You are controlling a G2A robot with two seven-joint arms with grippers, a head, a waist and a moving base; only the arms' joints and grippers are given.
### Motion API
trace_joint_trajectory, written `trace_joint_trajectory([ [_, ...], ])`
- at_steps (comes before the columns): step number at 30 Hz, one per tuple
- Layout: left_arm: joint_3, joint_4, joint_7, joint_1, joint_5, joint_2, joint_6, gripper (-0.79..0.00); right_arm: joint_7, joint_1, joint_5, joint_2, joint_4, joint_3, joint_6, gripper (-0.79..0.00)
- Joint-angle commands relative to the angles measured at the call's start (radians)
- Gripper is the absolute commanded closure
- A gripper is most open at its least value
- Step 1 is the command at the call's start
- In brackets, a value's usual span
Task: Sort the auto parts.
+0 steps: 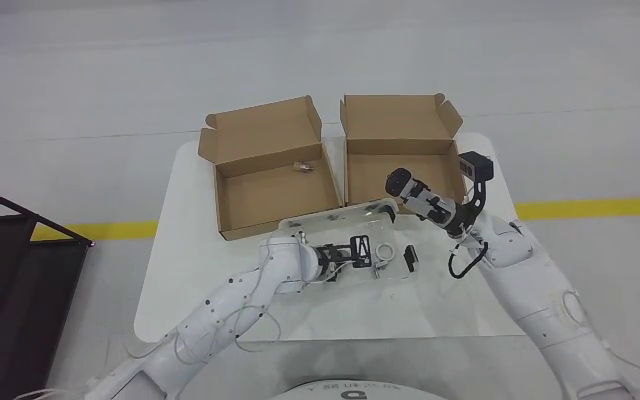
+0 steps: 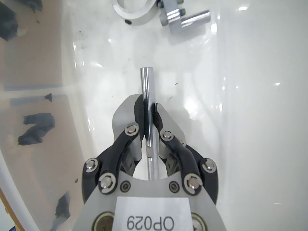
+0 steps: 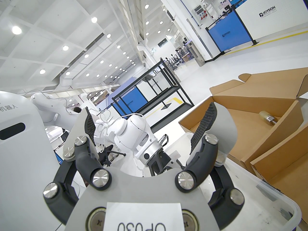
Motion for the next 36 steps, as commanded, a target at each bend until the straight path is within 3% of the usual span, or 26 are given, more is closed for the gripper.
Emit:
trace_joint_trajectory([
  [1, -0.015, -0.046, 0.002, 0.015, -0.002, 0.007, -0.007, 0.0, 0.0, 0.0, 0.0, 0.0, 0.0, 0.0, 0.0, -0.785],
  [8, -0.107, -0.195, 0.01, 0.101, 0.0, 0.045, -0.037, 0.0, 0.0, 0.0, 0.0, 0.0, 0.0, 0.0, 0.0, -0.785],
  [14, -0.227, -0.284, 0.132, 0.182, -0.113, 0.073, -0.052, 0.0, 0.0, 0.0, 0.0, 0.0, 0.0, 0.0, 0.0, -0.785],
  [18, -0.319, -0.276, 0.228, 0.21, -0.318, 0.084, -0.079, 0.0, 0.0, 0.0, 0.0, 0.0, 0.0, 0.0, 0.0, -0.785],
  [23, -0.386, -0.257, 0.253, 0.207, -0.584, 0.093, -0.11, 0.0, 0.0, 0.0, 0.0, 0.0, 0.0, 0.0, 0.0, -0.785],
  [32, -0.395, -0.143, 0.191, 0.151, -1.078, 0.095, -0.062, 0.0, 0.0, 0.0, 0.0, 0.0, 0.0, 0.0, 0.0, -0.785],
  [36, -0.389, -0.09, 0.169, 0.125, -1.196, 0.094, -0.04, 0.0, 0.0, 0.0, 0.0, 0.0, 0.0, 0.0, 0.0, -0.785],
])
